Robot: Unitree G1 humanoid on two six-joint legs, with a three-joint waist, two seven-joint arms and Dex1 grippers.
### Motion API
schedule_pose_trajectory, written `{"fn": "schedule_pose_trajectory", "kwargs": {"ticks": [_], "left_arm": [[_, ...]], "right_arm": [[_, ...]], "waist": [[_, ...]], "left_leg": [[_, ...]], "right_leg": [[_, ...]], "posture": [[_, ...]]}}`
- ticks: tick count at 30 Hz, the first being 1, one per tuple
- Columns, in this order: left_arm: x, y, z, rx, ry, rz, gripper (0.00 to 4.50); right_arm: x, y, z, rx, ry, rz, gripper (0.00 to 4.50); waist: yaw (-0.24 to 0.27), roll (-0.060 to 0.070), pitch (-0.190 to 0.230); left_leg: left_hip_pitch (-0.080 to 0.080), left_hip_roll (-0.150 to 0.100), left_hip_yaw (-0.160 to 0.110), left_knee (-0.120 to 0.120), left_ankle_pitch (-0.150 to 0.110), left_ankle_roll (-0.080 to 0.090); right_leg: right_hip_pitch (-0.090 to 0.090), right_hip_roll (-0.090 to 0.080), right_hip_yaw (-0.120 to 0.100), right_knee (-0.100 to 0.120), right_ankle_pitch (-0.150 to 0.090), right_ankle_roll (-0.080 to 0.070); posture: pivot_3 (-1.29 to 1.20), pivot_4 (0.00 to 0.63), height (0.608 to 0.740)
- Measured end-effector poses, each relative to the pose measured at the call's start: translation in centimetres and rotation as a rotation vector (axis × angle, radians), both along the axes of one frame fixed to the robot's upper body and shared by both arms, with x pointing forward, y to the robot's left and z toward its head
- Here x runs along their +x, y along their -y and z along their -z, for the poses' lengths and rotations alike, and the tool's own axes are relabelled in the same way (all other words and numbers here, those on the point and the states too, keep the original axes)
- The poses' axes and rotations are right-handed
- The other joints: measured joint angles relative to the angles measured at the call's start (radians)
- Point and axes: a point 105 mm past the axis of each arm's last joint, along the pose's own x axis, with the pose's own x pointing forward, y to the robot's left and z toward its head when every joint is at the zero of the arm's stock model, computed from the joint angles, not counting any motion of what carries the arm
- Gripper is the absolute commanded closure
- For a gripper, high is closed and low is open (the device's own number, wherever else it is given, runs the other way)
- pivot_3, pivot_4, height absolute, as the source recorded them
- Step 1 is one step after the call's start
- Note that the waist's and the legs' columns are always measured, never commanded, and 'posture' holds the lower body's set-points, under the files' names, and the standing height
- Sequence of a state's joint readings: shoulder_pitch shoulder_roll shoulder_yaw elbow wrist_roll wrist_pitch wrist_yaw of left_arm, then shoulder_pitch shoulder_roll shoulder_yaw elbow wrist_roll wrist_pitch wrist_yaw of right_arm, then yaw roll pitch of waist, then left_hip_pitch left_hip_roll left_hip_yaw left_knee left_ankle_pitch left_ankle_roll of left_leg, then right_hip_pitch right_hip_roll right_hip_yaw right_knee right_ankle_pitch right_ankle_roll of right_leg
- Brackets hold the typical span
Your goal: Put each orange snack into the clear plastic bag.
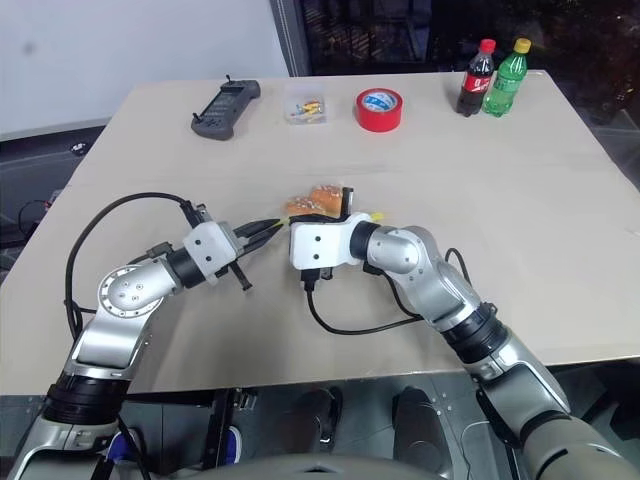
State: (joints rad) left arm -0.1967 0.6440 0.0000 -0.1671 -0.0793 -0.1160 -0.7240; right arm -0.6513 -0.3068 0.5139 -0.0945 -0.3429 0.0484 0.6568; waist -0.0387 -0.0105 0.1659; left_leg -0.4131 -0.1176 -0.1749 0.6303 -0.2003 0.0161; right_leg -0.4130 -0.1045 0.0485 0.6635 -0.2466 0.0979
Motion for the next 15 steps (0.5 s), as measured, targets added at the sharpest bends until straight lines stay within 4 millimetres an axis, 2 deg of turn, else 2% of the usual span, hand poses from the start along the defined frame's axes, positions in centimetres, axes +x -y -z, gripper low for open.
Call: {"fn": "schedule_pose_trajectory", "kwargs": {"ticks": [2,7,10,11,12,14,15], "left_arm": [[0.01,0.00,0.02,-0.004,-0.004,-0.001,4.50],[-0.11,0.25,-0.26,-0.019,-0.005,0.007,4.50],[-0.06,0.28,-0.34,-0.027,-0.010,0.007,4.50],[-0.05,0.26,-0.31,-0.028,-0.012,0.005,4.50],[-0.04,0.25,-0.30,-0.029,-0.014,0.005,4.50],[-0.01,0.23,-0.25,-0.030,-0.019,0.002,4.50],[0.00,0.22,-0.24,-0.030,-0.021,0.001,4.50]], "right_arm": [[0.04,-0.01,0.01,-0.004,0.005,-0.001,4.39],[0.53,0.14,0.12,-0.022,0.021,0.018,2.14],[0.66,0.14,0.14,-0.025,0.039,0.025,2.14],[0.63,0.09,0.09,-0.024,0.043,0.023,2.75],[0.60,0.03,0.06,-0.022,0.045,0.021,3.09],[0.57,-0.07,0.01,-0.019,0.051,0.020,4.16],[0.58,-0.07,-0.03,-0.018,0.054,0.021,4.43]], "waist": [[0.000,0.000,0.000],[0.000,0.000,0.000],[0.000,0.000,0.000],[0.000,0.000,0.000],[0.000,0.000,0.000],[0.000,0.000,0.000],[0.000,0.000,0.000]], "left_leg": [[0.000,0.000,0.000,0.000,0.000,0.000],[0.000,0.000,0.000,0.000,0.000,0.000],[0.000,0.000,0.000,0.000,0.000,0.000],[0.000,0.000,0.000,0.000,0.000,0.000],[0.000,0.000,0.000,0.000,0.000,0.000],[0.000,0.000,0.000,0.000,0.000,0.000],[0.000,0.000,0.000,0.000,0.000,0.000]], "right_leg": [[0.000,0.000,0.000,0.000,0.000,0.000],[0.000,0.000,0.000,0.000,0.000,0.000],[0.000,0.000,0.000,0.000,0.000,0.000],[0.000,0.000,0.000,0.000,0.000,0.000],[0.000,0.000,0.000,0.000,0.000,0.000],[0.000,0.000,0.000,0.000,0.000,0.000],[0.000,0.000,0.000,0.000,0.000,0.000]], "posture": [[0.00,0.150,0.740],[0.00,0.150,0.740],[0.00,0.150,0.740],[0.00,0.150,0.740],[0.00,0.150,0.740],[0.00,0.150,0.740],[0.00,0.150,0.740]]}}
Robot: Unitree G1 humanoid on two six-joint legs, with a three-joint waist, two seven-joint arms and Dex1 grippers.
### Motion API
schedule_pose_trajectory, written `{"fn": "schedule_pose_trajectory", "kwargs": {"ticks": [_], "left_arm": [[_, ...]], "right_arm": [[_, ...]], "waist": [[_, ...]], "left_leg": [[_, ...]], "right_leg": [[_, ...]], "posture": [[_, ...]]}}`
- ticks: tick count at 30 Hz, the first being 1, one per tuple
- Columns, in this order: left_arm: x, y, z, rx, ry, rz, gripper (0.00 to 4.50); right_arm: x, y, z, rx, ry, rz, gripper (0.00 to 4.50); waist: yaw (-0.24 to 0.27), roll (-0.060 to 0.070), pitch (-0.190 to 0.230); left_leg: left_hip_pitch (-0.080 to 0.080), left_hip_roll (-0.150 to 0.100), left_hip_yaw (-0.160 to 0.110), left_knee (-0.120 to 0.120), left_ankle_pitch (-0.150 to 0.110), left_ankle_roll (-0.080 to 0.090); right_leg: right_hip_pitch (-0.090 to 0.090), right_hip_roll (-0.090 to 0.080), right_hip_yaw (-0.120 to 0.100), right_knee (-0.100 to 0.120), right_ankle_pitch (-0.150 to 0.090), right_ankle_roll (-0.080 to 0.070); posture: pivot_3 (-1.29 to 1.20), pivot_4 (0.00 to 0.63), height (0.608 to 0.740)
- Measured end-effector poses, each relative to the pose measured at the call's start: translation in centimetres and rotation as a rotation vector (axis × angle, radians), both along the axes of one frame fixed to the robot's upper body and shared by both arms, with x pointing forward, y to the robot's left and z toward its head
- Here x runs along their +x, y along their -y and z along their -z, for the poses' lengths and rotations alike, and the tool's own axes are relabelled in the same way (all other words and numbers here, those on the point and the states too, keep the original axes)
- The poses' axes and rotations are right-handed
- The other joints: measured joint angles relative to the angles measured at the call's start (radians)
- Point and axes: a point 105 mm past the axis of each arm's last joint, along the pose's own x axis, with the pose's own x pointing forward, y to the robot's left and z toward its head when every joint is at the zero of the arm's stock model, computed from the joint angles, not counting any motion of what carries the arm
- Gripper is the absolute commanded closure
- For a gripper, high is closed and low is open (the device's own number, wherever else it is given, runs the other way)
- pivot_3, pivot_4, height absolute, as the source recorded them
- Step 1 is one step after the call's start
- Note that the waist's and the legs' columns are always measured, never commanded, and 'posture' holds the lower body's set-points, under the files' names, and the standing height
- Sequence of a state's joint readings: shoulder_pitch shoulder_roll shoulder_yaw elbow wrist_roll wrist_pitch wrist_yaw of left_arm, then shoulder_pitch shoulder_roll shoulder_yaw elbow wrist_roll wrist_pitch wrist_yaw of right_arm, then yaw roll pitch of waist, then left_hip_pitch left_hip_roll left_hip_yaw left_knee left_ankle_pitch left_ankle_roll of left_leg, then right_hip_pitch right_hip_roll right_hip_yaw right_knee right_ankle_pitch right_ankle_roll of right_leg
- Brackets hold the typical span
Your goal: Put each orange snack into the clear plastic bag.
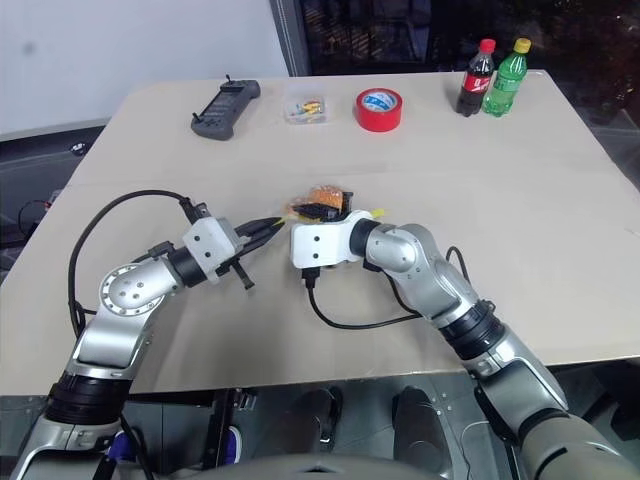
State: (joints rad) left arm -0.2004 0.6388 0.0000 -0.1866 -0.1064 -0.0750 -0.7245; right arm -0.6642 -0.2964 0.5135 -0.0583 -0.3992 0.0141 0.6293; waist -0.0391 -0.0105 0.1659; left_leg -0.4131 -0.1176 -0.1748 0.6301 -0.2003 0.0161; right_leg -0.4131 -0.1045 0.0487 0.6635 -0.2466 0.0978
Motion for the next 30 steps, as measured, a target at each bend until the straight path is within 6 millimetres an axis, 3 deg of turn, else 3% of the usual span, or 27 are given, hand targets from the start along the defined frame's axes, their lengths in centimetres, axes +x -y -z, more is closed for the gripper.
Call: {"fn": "schedule_pose_trajectory", "kwargs": {"ticks": [18,20,23,30], "left_arm": [[0.1,0.1,-0.2,-0.064,-0.018,-0.003,4.50],[0.3,0.2,-1.3,-0.119,0.008,0.006,4.50],[0.6,-0.7,-3.6,-0.167,0.073,-0.011,4.50],[1.2,-1.5,-4.5,-0.187,0.096,-0.027,4.50]], "right_arm": [[0.3,0.4,-0.2,-0.005,0.030,0.016,4.43],[0.8,1.2,-0.6,0.002,0.046,0.046,4.43],[2.8,4.8,-2.0,0.001,0.084,0.175,4.43],[5.4,10.1,-2.6,-0.013,0.077,0.371,4.43]], "waist": [[0.000,0.000,0.000],[0.003,0.000,0.000],[0.007,0.000,0.000],[0.000,0.000,0.000]], "left_leg": [[0.000,0.000,0.000,0.000,0.000,0.000],[0.000,0.000,0.000,0.000,0.000,0.000],[0.000,0.000,0.000,0.000,0.000,0.000],[0.000,0.000,0.001,-0.001,0.000,-0.001]], "right_leg": [[0.000,0.000,0.000,0.000,0.000,0.000],[0.000,0.000,0.000,0.000,0.000,0.000],[0.000,0.000,0.000,-0.001,0.000,0.000],[0.000,0.000,0.001,-0.001,0.000,0.000]], "posture": [[0.00,0.150,0.740],[0.00,0.150,0.740],[0.00,0.150,0.740],[0.00,0.150,0.740]]}}
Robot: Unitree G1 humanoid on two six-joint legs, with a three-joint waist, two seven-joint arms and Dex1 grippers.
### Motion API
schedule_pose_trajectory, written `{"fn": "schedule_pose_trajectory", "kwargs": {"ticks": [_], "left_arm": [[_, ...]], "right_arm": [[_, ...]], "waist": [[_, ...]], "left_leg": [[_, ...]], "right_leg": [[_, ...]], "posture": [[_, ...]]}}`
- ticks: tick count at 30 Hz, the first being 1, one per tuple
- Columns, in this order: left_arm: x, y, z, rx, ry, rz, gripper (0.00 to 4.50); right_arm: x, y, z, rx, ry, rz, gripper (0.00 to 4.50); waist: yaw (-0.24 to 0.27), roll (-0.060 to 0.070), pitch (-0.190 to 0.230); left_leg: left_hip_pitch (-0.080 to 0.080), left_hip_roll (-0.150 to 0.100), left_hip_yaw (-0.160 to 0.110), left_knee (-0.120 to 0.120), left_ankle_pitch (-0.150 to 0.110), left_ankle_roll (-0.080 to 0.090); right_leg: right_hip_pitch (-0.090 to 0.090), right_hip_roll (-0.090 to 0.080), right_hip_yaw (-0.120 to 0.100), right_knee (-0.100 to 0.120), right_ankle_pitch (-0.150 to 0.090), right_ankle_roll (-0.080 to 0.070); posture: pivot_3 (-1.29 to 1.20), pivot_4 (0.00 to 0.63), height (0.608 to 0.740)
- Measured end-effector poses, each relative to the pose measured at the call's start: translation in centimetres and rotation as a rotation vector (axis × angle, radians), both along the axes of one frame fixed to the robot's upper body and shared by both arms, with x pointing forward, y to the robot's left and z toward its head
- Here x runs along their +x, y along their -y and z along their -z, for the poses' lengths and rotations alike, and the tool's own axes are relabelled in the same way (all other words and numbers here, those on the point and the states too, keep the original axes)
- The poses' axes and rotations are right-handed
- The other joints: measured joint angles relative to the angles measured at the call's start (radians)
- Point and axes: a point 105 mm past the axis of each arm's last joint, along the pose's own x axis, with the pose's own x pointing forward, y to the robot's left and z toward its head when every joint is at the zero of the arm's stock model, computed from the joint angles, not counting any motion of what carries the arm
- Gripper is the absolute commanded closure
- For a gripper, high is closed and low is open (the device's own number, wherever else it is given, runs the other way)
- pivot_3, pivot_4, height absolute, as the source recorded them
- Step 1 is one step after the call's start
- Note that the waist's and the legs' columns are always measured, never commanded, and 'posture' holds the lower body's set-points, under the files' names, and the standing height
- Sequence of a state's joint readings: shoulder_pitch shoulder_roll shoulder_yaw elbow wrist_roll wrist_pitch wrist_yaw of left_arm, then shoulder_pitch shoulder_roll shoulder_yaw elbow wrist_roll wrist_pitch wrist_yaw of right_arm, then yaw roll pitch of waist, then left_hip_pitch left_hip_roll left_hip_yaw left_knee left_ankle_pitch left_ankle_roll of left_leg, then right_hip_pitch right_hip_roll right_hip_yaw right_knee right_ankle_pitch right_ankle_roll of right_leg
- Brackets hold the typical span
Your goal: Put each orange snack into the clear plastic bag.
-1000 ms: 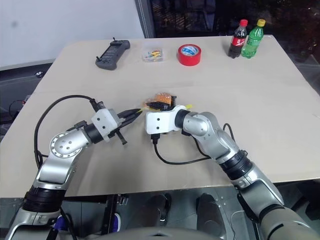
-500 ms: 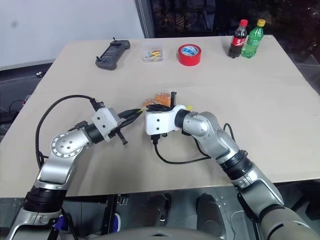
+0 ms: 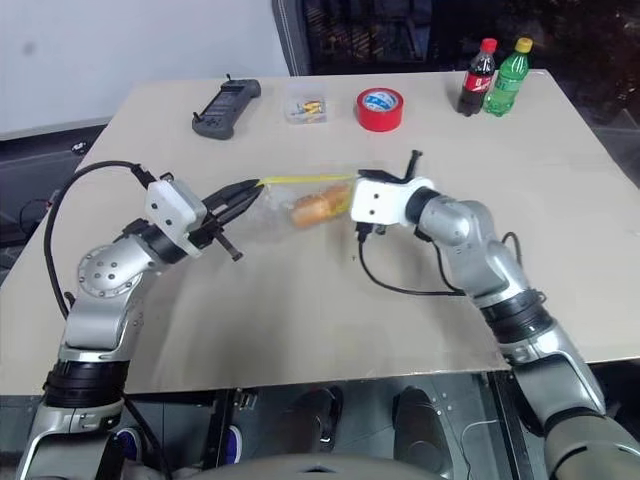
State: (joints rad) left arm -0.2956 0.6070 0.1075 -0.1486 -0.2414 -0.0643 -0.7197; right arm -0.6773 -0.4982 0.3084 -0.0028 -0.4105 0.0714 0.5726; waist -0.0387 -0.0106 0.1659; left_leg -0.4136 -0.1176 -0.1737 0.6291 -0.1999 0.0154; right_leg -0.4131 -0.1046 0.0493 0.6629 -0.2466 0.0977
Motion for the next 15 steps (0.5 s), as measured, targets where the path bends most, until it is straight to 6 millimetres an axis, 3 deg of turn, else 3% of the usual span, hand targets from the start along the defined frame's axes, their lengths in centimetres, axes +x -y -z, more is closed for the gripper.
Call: {"fn": "schedule_pose_trajectory", "kwargs": {"ticks": [4,10,12,15], "left_arm": [[0.9,0.0,-0.3,-0.005,-0.002,-0.004,4.50],[4.6,1.8,-2.1,0.003,0.014,0.020,4.50],[5.2,2.4,-3.2,0.023,0.056,0.040,4.50],[5.0,2.7,-3.3,0.051,0.091,0.068,4.50]], "right_arm": [[1.2,1.9,0.0,-0.011,-0.002,0.075,4.43],[3.3,4.3,-3.5,-0.052,0.095,0.161,4.43],[3.2,5.1,-4.8,-0.081,0.138,0.173,4.43],[2.0,5.8,-5.2,-0.090,0.141,0.158,4.43]], "waist": [[0.001,0.000,0.000],[0.007,-0.001,0.001],[0.005,-0.001,0.001],[-0.003,-0.001,0.001]], "left_leg": [[0.000,0.000,0.000,0.000,0.000,0.000],[-0.002,-0.001,0.000,0.001,0.002,-0.003],[-0.002,-0.001,0.000,0.001,0.002,-0.003],[-0.002,-0.001,0.001,-0.002,0.002,-0.003]], "right_leg": [[0.000,0.000,0.000,0.000,0.000,0.000],[0.000,-0.001,-0.002,-0.001,0.000,0.000],[0.000,-0.001,-0.002,-0.001,0.000,0.000],[-0.002,-0.001,0.001,-0.004,0.000,0.000]], "posture": [[0.00,0.150,0.740],[0.00,0.150,0.740],[0.00,0.150,0.740],[0.00,0.150,0.740]]}}
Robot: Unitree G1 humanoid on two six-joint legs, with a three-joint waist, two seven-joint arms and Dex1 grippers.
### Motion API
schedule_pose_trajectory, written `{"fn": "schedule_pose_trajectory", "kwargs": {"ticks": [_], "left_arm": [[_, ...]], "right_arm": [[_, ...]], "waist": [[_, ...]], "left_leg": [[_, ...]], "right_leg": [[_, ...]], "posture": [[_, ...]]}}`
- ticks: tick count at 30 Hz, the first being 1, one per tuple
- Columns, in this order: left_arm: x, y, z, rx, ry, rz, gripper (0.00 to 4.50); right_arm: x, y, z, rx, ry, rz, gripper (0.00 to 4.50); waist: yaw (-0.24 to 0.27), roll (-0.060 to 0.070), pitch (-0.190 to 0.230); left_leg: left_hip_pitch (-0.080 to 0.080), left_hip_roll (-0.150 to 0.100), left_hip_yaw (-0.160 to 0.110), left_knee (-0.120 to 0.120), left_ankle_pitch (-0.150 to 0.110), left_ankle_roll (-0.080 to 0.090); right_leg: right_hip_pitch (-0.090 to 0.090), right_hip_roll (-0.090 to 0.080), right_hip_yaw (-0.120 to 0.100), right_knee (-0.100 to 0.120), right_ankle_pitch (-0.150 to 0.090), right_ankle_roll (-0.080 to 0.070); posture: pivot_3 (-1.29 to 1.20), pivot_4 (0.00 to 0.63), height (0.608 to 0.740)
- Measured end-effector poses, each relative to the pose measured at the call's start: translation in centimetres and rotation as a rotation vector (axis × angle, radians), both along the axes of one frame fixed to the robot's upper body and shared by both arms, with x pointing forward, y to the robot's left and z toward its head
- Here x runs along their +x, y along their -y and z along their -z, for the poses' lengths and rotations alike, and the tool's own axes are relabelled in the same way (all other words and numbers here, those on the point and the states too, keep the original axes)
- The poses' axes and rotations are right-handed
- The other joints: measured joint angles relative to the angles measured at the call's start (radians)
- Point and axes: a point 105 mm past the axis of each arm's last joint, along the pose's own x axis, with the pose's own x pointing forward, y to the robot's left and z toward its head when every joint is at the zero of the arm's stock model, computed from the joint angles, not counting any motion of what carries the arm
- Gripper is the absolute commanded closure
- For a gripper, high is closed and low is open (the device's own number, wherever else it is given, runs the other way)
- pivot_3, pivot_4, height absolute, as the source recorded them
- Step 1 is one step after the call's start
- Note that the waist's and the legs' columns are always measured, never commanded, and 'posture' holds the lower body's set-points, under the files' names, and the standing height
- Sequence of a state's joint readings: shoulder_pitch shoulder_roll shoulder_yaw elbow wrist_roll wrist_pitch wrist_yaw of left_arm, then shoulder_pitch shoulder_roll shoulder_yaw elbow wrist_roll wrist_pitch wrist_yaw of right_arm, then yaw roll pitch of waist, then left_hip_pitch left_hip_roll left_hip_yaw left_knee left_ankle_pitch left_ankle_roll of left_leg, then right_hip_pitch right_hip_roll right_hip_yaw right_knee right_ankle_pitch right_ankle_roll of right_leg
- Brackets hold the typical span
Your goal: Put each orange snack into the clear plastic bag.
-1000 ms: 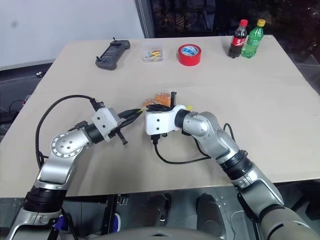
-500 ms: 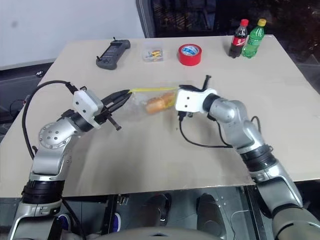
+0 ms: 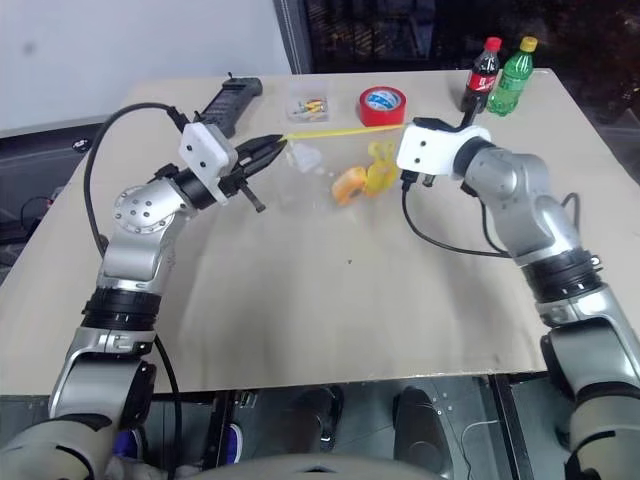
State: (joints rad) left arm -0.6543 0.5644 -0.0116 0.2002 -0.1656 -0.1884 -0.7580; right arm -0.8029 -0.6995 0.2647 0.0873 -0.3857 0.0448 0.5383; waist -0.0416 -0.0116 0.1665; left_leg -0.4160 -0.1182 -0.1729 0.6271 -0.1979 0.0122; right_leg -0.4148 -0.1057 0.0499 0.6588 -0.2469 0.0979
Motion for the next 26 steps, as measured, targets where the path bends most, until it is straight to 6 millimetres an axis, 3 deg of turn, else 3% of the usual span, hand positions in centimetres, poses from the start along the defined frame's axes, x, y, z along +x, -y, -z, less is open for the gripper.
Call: {"fn": "schedule_pose_trajectory", "kwargs": {"ticks": [2,6,7,11,12,13,16,18,21,26], "left_arm": [[-0.7,0.0,1.3,0.031,-0.003,0.015,4.50],[-2.2,-0.6,6.2,0.115,-0.080,0.005,4.50],[-2.9,-1.0,7.6,0.145,-0.102,-0.006,3.80],[-6.1,-1.0,11.7,0.190,-0.254,0.037,2.09],[-6.2,-0.9,11.8,0.189,-0.261,0.041,1.80],[-6.7,-0.7,11.7,0.156,-0.301,0.060,1.26],[-7.8,-1.2,11.0,0.091,-0.367,0.073,0.20],[-9.5,-3.8,10.5,0.018,-0.488,0.044,0.00],[-11.0,-7.3,9.8,-0.064,-0.601,-0.030,0.00],[-12.4,-9.2,9.1,-0.096,-0.690,-0.051,0.00]], "right_arm": [[-1.5,0.3,1.1,0.013,-0.045,-0.009,4.43],[-4.1,0.5,5.2,0.037,-0.201,0.015,4.43],[-4.9,1.1,6.6,0.049,-0.253,0.044,4.50],[-8.1,1.3,12.9,0.114,-0.479,0.083,2.81],[-8.3,1.3,13.2,0.115,-0.491,0.084,2.52],[-8.9,1.4,13.8,0.132,-0.529,0.084,1.93],[-9.8,2.3,13.3,0.211,-0.563,0.095,0.66],[-11.0,5.1,12.3,0.365,-0.616,0.142,0.05],[-12.4,8.7,10.9,0.505,-0.662,0.187,0.05],[-14.2,8.5,9.5,0.616,-0.718,0.088,0.05]], "waist": [[-0.004,0.000,0.000],[-0.001,0.000,0.000],[0.003,0.000,0.000],[0.010,0.001,0.000],[0.011,0.001,0.000],[0.015,0.001,0.001],[0.018,0.001,0.000],[0.019,0.001,0.000],[0.027,0.002,0.000],[0.030,0.002,0.000]], "left_leg": [[0.000,0.000,0.001,-0.003,0.000,0.000],[0.000,0.000,0.002,-0.005,0.000,0.000],[0.000,0.000,0.001,-0.005,0.000,0.000],[0.001,0.000,0.001,-0.003,-0.003,0.005],[0.001,0.000,0.001,-0.002,-0.003,0.005],[0.001,0.000,0.000,0.001,-0.003,0.005],[0.004,0.001,0.000,0.002,-0.003,0.005],[0.004,0.001,0.000,0.002,-0.003,0.005],[0.004,0.002,0.000,0.002,-0.003,0.005],[0.003,0.002,0.000,0.002,-0.003,0.005]], "right_leg": [[-0.002,0.000,0.003,-0.001,0.000,0.000],[-0.005,0.000,0.004,0.000,0.000,0.000],[-0.004,0.000,0.004,0.001,0.000,0.000],[-0.002,0.000,0.004,0.003,0.000,0.000],[-0.002,0.000,0.003,0.003,0.000,0.000],[0.000,0.000,0.003,0.003,0.000,0.000],[0.004,0.001,0.002,0.003,0.000,0.001],[0.003,0.001,0.002,0.003,0.000,0.001],[0.003,0.001,0.001,0.002,0.000,0.000],[0.004,0.000,0.001,0.002,-0.001,0.000]], "posture": [[0.00,0.150,0.740],[0.00,0.150,0.740],[0.00,0.150,0.740],[0.00,0.150,0.740],[0.00,0.150,0.740],[0.00,0.150,0.740],[0.00,0.150,0.740],[0.00,0.150,0.740],[0.00,0.150,0.740],[0.00,0.150,0.740]]}}
